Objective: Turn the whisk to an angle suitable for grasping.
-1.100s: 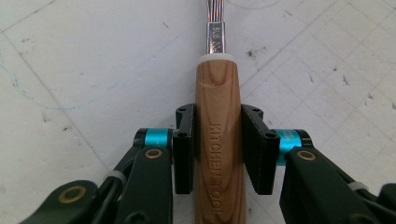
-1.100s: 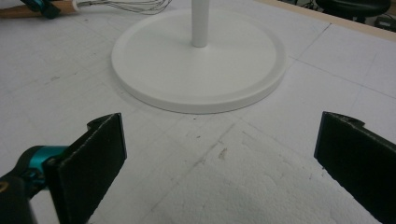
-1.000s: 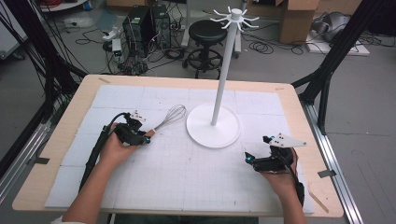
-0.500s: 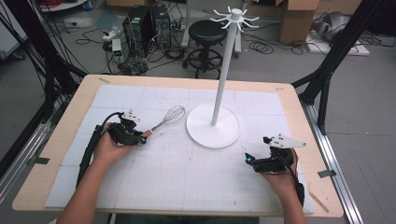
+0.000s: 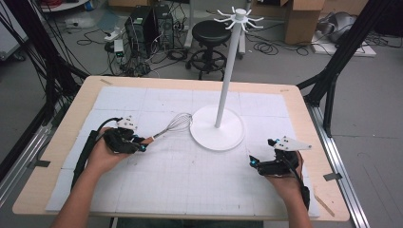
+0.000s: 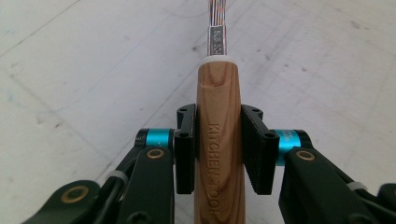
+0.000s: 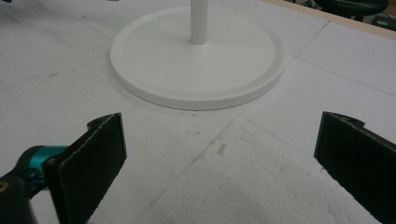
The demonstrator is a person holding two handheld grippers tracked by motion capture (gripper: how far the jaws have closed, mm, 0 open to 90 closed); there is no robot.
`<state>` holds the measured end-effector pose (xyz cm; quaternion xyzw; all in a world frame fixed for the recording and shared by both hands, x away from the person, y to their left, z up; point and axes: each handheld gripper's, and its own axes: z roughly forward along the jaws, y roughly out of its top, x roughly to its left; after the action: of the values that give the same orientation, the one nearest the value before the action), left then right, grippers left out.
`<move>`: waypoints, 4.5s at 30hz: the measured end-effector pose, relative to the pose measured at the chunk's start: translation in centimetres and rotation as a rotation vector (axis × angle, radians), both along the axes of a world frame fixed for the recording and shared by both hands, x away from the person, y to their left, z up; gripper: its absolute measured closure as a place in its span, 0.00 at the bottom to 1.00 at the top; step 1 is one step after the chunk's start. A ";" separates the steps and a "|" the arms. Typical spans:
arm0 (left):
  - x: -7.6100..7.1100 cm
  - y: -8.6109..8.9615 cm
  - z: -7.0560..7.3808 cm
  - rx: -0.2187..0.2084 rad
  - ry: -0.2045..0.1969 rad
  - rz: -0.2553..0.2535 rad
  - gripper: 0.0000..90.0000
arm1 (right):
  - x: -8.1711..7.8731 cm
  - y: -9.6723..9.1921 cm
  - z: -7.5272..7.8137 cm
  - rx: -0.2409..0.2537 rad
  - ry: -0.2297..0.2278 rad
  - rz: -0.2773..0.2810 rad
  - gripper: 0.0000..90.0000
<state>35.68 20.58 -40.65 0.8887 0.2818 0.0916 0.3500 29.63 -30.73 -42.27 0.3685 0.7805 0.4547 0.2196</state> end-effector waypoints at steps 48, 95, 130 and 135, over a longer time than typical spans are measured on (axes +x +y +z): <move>-2.7 -4.5 -1.6 0.154 0.029 -0.263 0.78 | 0.0 0.2 0.0 -0.004 -0.002 0.006 0.01; -3.7 -6.7 -2.4 0.027 0.037 -0.372 0.78 | 0.0 0.1 0.4 0.013 -0.012 0.005 0.01; -2.7 -7.4 0.2 -0.141 -0.034 -0.326 0.51 | -0.3 -0.2 1.0 0.022 -0.033 0.002 0.01; -2.8 -5.3 0.5 -0.173 -0.060 -0.265 0.46 | -0.4 -0.1 1.1 0.016 -0.036 0.005 0.01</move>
<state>32.92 15.28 -40.11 0.8815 0.1585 0.0464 0.4425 29.20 -30.87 -41.18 0.3598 0.7736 0.4683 0.2295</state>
